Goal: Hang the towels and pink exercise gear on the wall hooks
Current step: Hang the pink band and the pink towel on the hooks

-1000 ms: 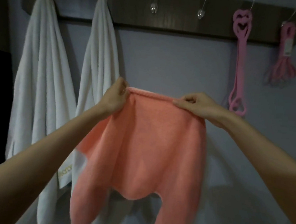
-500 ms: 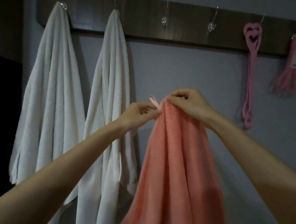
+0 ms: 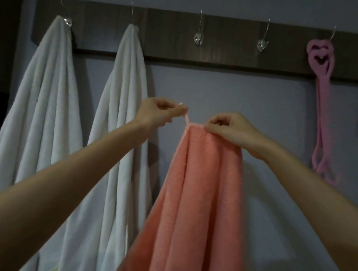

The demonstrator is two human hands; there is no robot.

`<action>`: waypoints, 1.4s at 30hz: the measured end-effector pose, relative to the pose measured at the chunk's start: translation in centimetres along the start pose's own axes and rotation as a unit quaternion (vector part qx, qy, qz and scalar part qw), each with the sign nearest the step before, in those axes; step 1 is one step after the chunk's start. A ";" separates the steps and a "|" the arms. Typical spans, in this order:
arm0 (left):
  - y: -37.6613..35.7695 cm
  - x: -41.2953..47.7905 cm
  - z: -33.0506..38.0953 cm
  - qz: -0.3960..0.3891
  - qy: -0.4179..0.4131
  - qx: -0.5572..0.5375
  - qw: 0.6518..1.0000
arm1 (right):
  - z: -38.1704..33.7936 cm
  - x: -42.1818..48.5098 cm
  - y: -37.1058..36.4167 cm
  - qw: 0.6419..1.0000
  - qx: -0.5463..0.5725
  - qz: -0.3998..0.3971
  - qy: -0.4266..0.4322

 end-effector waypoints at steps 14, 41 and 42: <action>-2.2 10.5 0.6 -0.090 -0.072 0.064 0.991 | 3.6 8.5 -1.3 0.960 0.267 -0.087 0.016; -1.1 9.8 -1.6 -0.146 -0.009 -0.026 0.989 | 2.7 7.3 -2.3 0.940 0.340 -0.013 -0.013; -0.9 9.7 -1.5 -0.134 -0.005 -0.012 0.991 | 2.8 7.3 -2.3 0.948 0.319 0.007 -0.015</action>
Point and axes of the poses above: each hand's wrist, its own x-axis towards the middle knuckle, its own y-axis out of the back of the hand, z = x × y, the point moved 2 cm from there along x, towards the middle knuckle, and after that the axes turned 2 degrees about -x, right-handed, at the moved point
